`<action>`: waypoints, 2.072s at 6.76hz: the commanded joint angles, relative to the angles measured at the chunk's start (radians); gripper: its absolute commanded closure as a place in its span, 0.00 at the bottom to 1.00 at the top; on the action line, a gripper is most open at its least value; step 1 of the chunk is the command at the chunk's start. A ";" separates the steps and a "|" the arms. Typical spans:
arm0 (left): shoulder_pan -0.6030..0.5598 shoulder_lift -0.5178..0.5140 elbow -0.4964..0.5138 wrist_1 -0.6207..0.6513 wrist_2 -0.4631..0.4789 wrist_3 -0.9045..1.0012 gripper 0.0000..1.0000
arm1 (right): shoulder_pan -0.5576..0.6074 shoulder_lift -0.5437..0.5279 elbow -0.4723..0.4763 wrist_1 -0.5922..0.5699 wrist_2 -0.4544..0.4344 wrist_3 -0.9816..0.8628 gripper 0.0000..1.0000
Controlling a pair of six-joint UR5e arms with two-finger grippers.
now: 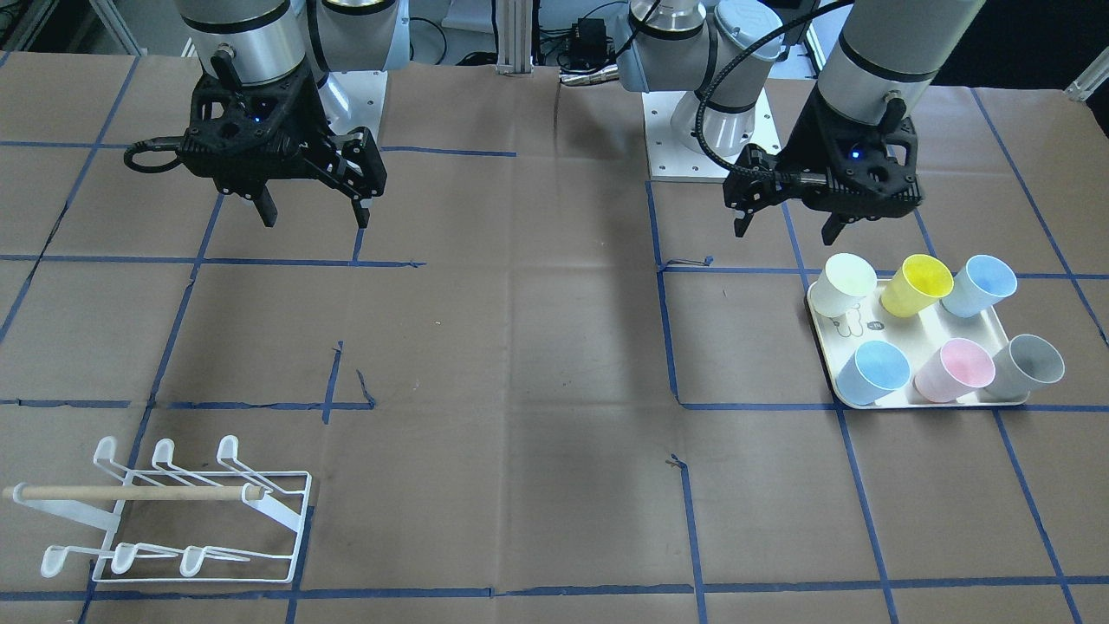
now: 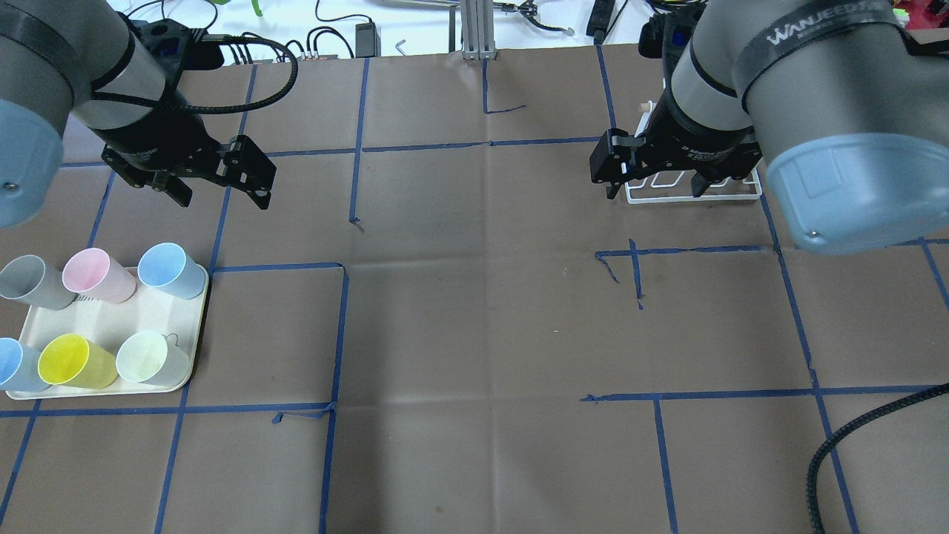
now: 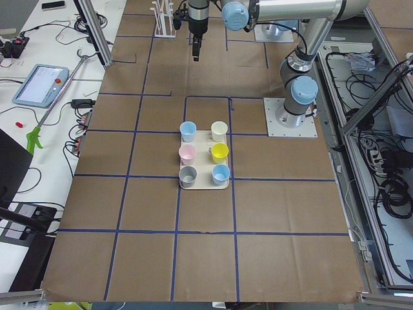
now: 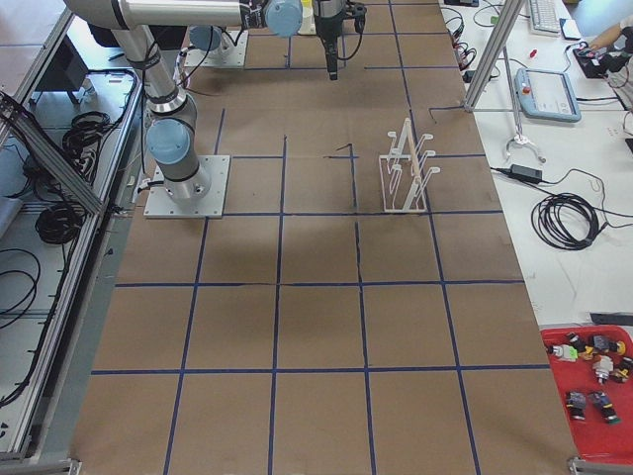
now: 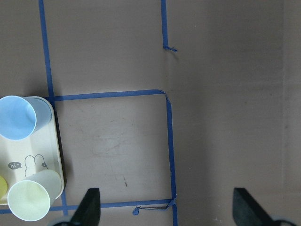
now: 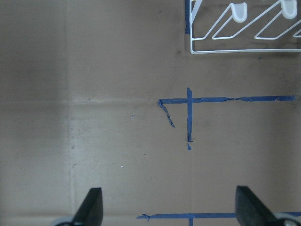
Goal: Transfer IKEA cup to right arm and place on rack
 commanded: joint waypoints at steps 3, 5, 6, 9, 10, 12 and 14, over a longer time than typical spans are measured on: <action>0.350 -0.011 -0.003 -0.009 -0.005 0.333 0.00 | 0.001 0.000 0.000 0.001 0.002 0.000 0.00; 0.371 -0.027 -0.004 -0.009 -0.005 0.335 0.00 | 0.001 0.000 0.000 0.001 0.002 0.000 0.00; 0.371 -0.034 -0.027 0.002 -0.011 0.330 0.00 | 0.001 0.000 0.002 0.001 0.002 0.000 0.00; 0.368 -0.046 -0.214 0.242 -0.016 0.318 0.00 | -0.001 0.000 0.002 0.002 0.002 0.000 0.00; 0.366 -0.079 -0.254 0.331 -0.016 0.318 0.00 | -0.001 0.000 0.002 0.001 0.002 -0.001 0.00; 0.365 -0.174 -0.270 0.422 -0.016 0.318 0.01 | -0.001 0.000 0.000 0.001 0.002 -0.003 0.00; 0.365 -0.237 -0.299 0.511 -0.016 0.319 0.01 | -0.001 0.000 0.000 -0.001 0.002 -0.003 0.00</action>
